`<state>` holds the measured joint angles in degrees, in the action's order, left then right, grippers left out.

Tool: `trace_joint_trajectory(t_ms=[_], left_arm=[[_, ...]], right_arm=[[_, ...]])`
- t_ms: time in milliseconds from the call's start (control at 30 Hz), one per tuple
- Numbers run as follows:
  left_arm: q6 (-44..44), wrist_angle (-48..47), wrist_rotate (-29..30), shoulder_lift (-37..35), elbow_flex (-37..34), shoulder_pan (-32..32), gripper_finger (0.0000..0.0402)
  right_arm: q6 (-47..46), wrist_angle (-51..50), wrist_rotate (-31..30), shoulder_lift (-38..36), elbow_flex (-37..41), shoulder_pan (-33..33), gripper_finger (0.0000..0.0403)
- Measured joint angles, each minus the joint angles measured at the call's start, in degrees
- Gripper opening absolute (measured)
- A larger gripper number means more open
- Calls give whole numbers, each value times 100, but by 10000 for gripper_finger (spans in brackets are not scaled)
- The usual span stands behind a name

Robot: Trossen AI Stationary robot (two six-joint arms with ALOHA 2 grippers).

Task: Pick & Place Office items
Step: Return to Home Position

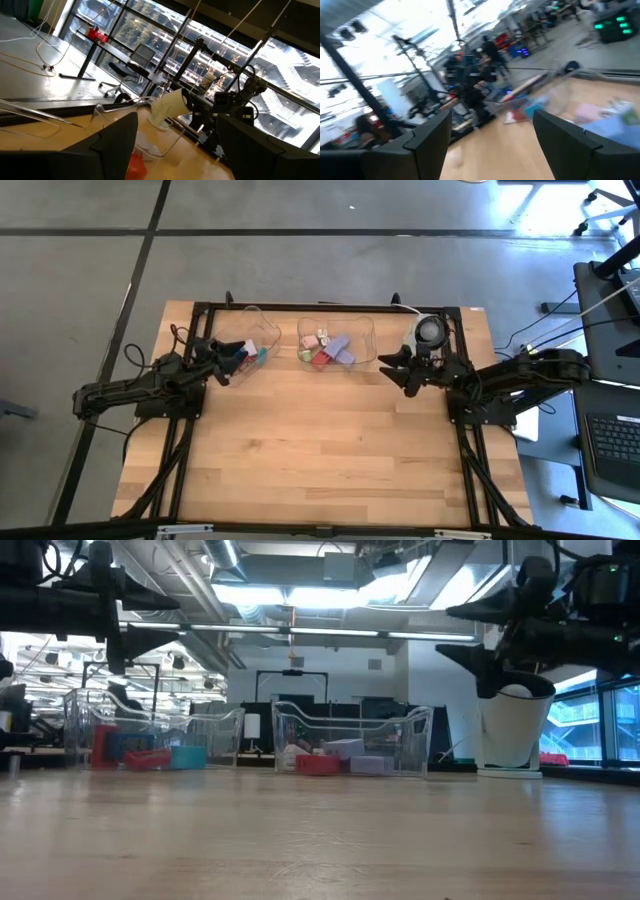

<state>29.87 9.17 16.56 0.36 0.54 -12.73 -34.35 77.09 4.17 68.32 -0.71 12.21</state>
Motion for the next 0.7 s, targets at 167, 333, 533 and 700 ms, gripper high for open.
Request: trace_joint_trajectory(t_ms=[167,333,533,700], left_arm=[[31,2,21,0,0,-1,267],[42,0,24,0,0,0,267],[44,0,26,0,0,-2,267],[44,0,26,0,0,-1,267]], right_arm=[[77,-4,463,-306,-9,-2,283],[274,-37,900,-636,-9,96,283],[175,-360,1615,-1109,-9,554,283],[-75,-388,2195,-1499,-11,927,283]])
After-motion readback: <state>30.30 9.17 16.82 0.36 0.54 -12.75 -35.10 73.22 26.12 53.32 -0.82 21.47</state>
